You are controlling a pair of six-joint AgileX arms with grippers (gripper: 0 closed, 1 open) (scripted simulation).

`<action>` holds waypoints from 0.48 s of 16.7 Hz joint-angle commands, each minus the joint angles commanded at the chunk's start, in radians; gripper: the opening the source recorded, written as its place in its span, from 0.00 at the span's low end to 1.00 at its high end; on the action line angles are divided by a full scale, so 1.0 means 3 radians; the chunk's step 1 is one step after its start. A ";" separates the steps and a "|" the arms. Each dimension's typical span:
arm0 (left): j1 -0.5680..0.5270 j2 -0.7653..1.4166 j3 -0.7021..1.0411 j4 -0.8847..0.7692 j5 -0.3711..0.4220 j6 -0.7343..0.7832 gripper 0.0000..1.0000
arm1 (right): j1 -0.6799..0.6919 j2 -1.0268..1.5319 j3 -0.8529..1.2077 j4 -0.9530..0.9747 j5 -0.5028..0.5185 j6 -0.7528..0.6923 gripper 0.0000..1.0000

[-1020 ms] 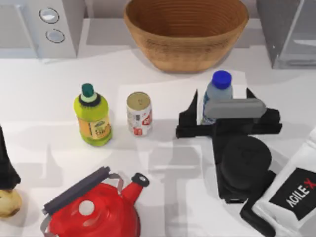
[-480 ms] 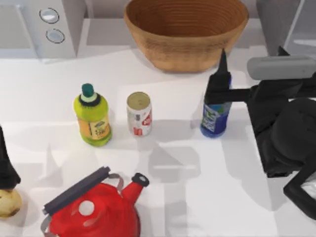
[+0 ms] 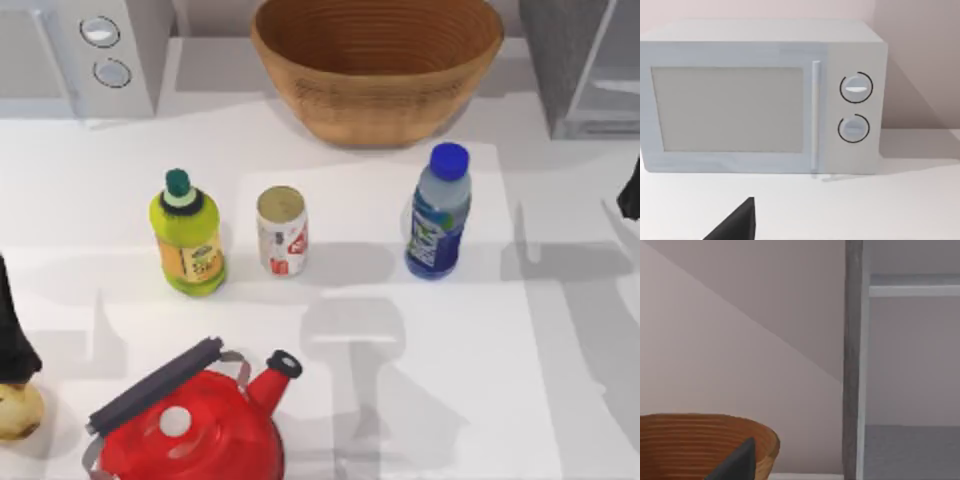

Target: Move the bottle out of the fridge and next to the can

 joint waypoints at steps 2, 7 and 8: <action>0.0000 0.0000 0.0000 0.0000 0.0000 0.0000 1.00 | -0.0273 -0.0641 -0.0200 -0.0491 -0.0251 0.0006 1.00; 0.0000 0.0000 0.0000 0.0000 0.0000 0.0000 1.00 | -0.0866 -0.1999 -0.0670 -0.1563 -0.0762 0.0021 1.00; 0.0000 0.0000 0.0000 0.0000 0.0000 0.0000 1.00 | -0.0958 -0.2209 -0.0749 -0.1733 -0.0838 0.0024 1.00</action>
